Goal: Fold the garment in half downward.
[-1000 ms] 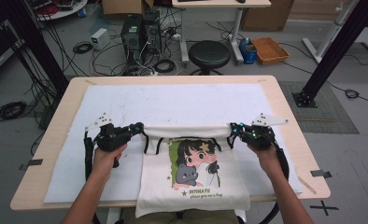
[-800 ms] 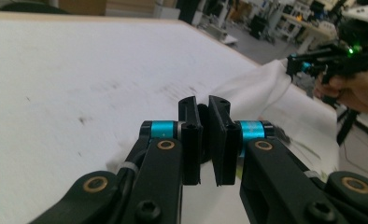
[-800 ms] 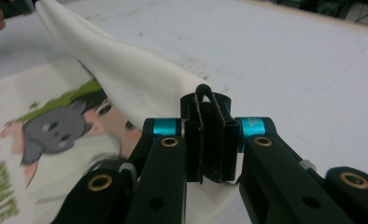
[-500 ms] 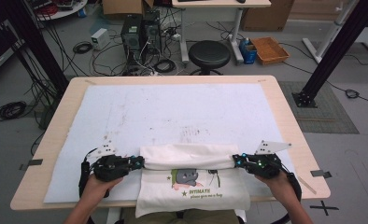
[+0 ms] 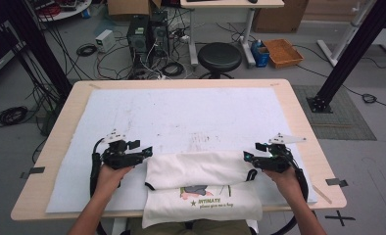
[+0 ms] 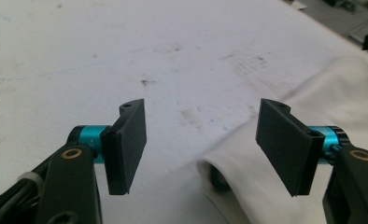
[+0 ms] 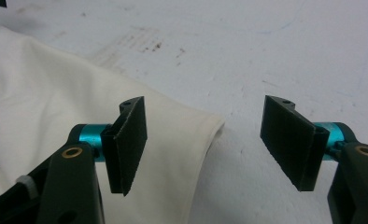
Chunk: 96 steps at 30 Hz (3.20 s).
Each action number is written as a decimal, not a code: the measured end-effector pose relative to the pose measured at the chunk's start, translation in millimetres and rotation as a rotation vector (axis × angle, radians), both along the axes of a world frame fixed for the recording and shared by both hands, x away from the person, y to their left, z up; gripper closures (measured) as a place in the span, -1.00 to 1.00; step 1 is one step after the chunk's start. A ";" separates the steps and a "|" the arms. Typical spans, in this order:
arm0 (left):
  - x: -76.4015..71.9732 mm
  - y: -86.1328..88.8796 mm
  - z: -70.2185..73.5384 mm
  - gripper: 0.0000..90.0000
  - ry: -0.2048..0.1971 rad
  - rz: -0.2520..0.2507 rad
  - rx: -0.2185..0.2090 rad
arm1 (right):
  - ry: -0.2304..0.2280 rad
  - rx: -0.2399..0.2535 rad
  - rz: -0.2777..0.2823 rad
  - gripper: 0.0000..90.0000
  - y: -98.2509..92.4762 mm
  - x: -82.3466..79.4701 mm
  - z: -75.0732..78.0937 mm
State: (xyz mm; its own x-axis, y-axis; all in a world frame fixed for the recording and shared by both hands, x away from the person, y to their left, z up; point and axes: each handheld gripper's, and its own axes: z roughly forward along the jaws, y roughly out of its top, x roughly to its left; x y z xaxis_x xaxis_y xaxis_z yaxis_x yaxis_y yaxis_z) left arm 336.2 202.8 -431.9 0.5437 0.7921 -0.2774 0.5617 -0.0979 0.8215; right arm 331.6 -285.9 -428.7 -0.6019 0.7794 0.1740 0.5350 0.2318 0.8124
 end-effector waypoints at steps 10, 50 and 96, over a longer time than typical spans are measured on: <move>2.6 -18.8 -16.9 0.47 0.069 -0.106 0.146 | 0.128 -0.091 0.103 0.52 12.5 17.7 -18.1; 20.1 -4.7 -8.5 0.18 -0.007 0.051 -0.008 | -0.014 0.003 -0.182 0.04 -1.6 45.5 4.6; -104.7 14.5 -3.7 0.95 0.036 -0.252 -0.044 | -0.013 -0.096 0.081 0.85 -21.9 -109.6 6.1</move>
